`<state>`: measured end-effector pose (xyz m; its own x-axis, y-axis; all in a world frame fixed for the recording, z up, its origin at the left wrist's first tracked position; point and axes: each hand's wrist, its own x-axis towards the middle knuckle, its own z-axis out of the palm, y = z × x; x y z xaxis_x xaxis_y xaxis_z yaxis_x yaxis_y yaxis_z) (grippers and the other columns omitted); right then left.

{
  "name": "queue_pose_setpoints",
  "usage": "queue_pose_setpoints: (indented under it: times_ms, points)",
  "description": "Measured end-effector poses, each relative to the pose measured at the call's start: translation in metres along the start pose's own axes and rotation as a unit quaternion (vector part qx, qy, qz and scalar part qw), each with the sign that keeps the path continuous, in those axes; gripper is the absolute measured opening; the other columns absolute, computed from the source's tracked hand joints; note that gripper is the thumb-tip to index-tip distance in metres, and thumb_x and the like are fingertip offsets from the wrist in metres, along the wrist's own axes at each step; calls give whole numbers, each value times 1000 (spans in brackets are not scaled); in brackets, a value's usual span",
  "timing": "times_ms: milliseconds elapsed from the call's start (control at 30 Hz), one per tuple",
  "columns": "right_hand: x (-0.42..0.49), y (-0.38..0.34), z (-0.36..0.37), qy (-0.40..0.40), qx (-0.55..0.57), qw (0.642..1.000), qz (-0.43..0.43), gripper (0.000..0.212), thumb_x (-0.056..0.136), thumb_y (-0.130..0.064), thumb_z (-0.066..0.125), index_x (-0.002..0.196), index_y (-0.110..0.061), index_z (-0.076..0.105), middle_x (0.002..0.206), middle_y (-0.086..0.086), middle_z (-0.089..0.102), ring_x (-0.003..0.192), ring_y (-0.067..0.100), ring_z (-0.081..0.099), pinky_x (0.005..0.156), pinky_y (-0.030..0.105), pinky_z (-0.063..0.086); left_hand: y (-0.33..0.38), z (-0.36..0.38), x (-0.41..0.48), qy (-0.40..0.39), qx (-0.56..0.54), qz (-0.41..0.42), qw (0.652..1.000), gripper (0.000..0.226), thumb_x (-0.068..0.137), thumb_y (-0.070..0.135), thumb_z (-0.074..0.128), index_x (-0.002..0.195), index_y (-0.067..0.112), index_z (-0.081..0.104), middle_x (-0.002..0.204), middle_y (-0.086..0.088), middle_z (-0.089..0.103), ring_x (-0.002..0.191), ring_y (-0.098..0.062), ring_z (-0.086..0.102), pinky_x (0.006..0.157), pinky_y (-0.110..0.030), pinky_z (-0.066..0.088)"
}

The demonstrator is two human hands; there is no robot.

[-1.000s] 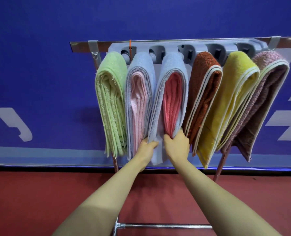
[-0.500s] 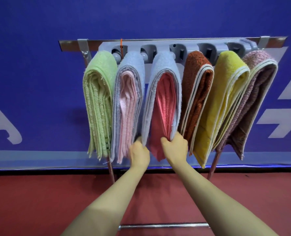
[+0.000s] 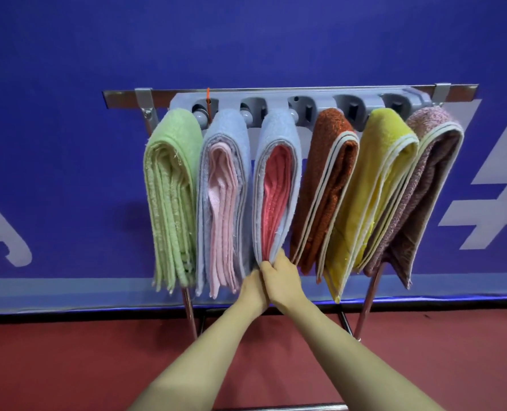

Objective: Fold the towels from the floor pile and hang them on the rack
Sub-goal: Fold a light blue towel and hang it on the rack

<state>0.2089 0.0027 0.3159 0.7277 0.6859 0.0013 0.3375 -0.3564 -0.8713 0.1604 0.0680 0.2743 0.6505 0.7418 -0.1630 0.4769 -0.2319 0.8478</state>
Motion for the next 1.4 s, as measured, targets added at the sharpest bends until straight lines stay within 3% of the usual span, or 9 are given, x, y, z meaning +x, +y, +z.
queue_pose_setpoints:
  times_ms: [100, 233, 500, 600, 833, 967, 1067, 1267, 1400]
  points:
    - [-2, 1, -12, -53, -37, 998, 26, 49, 82, -12, 55, 131, -8, 49, 128, 19, 61, 120, 38, 55, 93, 35, 43, -4, -7, -2, -95, 150, -21, 984, 33, 102, 12, 50, 131, 0, 60, 132, -18, 62, 125, -30, 58, 93, -27, 46]
    - [-7, -7, -37, -11, -42, 999, 16, 53, 75, -16, 53, 128, -10, 51, 115, 19, 66, 107, 40, 59, 82, 33, 44, 4, -24, -17, -158, 222, -31, 962, 18, 85, 16, 60, 93, 4, 70, 87, -13, 67, 84, -25, 64, 64, -25, 43]
    - [-17, -90, -82, 132, 58, 977, -155, 33, 83, -9, 58, 115, -19, 54, 82, -3, 61, 71, 18, 54, 64, 21, 34, 99, -96, -65, 119, 146, 179, 966, 20, 86, 17, 62, 94, 23, 79, 87, 2, 77, 88, -16, 69, 85, -27, 52]
    - [-12, -118, -95, 174, 59, 963, -199, 46, 84, -13, 57, 129, -18, 51, 93, 1, 65, 78, 20, 58, 71, 25, 38, 137, -123, -77, 203, 98, 227, 947, 21, 86, 15, 62, 101, 23, 76, 95, 5, 77, 90, -14, 69, 90, -26, 51]
    - [5, -151, -112, 210, -63, 947, -234, 50, 79, -26, 60, 128, -21, 48, 114, 3, 63, 96, 26, 63, 71, 36, 48, 171, -126, -76, 295, 110, 263, 912, 39, 87, 21, 59, 125, 15, 53, 107, -5, 70, 99, -31, 66, 87, -44, 52]
    - [8, -160, -118, 235, -135, 936, -225, 51, 83, -31, 59, 131, -20, 48, 122, 6, 60, 106, 31, 60, 77, 39, 48, 175, -118, -78, 265, 220, 210, 915, 55, 93, 39, 57, 140, 14, 41, 111, -18, 66, 104, -44, 61, 82, -46, 49]
    - [6, -167, -123, 254, -180, 918, -245, 45, 88, -34, 55, 130, -18, 50, 120, 7, 60, 105, 32, 59, 74, 38, 43, 180, -113, -74, 237, 251, 189, 919, 34, 97, 40, 54, 112, 9, 56, 108, -22, 65, 103, -45, 60, 73, -41, 45]
    - [7, -171, -129, 265, -279, 883, -269, 15, 94, -21, 42, 98, -9, 51, 97, 15, 63, 86, 40, 60, 61, 39, 37, 186, -109, -68, 229, 241, 202, 921, 22, 100, 31, 49, 89, 13, 52, 105, -21, 65, 99, -43, 60, 67, -37, 37]
    - [8, -169, -129, 261, -324, 865, -280, 25, 98, -19, 38, 116, -6, 51, 100, 18, 65, 84, 43, 60, 60, 39, 31, 185, -109, -65, 229, 268, 207, 913, 22, 99, 32, 48, 88, 13, 55, 104, -23, 67, 98, -43, 61, 67, -36, 36]
